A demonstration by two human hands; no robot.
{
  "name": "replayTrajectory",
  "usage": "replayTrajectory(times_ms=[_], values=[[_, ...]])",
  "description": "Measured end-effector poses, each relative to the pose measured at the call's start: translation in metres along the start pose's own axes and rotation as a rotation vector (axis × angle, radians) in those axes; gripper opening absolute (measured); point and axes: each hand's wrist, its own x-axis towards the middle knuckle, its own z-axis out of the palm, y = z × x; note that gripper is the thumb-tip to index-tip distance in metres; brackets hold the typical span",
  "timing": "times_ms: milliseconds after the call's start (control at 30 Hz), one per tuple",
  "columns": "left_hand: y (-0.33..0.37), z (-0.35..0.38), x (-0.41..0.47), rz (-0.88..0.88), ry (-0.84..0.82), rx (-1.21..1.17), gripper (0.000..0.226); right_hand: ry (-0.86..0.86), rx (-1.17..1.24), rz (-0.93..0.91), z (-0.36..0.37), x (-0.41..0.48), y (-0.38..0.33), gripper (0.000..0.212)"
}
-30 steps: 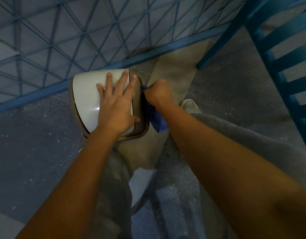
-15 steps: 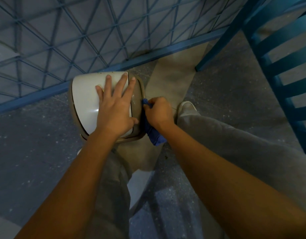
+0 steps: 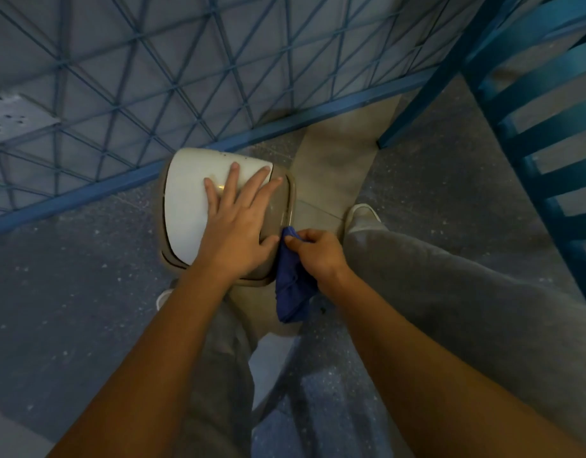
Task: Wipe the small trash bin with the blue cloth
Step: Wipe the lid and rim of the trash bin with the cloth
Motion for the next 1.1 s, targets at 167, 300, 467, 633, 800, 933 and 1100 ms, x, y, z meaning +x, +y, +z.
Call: replayTrajectory(times_ms=[167, 300, 467, 633, 800, 933, 1100], values=[[-0.009, -0.002, -0.009, 0.014, -0.059, 0.077, 0.100, -0.105, 0.029, 0.035, 0.019, -0.007, 0.009, 0.019], [-0.013, -0.003, -0.019, 0.033, -0.064, 0.058, 0.101, -0.148, 0.034, 0.049, 0.036, -0.010, 0.019, 0.032], [-0.018, -0.003, -0.031, 0.119, 0.016, 0.002, 0.089, -0.258, -0.012, 0.089, 0.035, -0.012, 0.025, 0.022], [-0.020, -0.001, -0.039, 0.143, 0.056, -0.107, 0.059, -0.281, -0.131, 0.107, 0.017, -0.009, 0.018, 0.019], [-0.015, -0.001, -0.037, -0.029, 0.198, -0.239, 0.068, -0.111, -0.115, 0.058, -0.019, 0.004, -0.003, 0.028], [-0.014, 0.002, -0.031, -0.258, 0.140, -0.127, 0.117, 0.036, 0.045, -0.151, -0.033, 0.008, -0.034, 0.023], [-0.018, 0.017, -0.033, -0.371, 0.059, -0.075, 0.132, -0.075, -0.082, -0.540, -0.004, 0.002, -0.075, 0.026]])
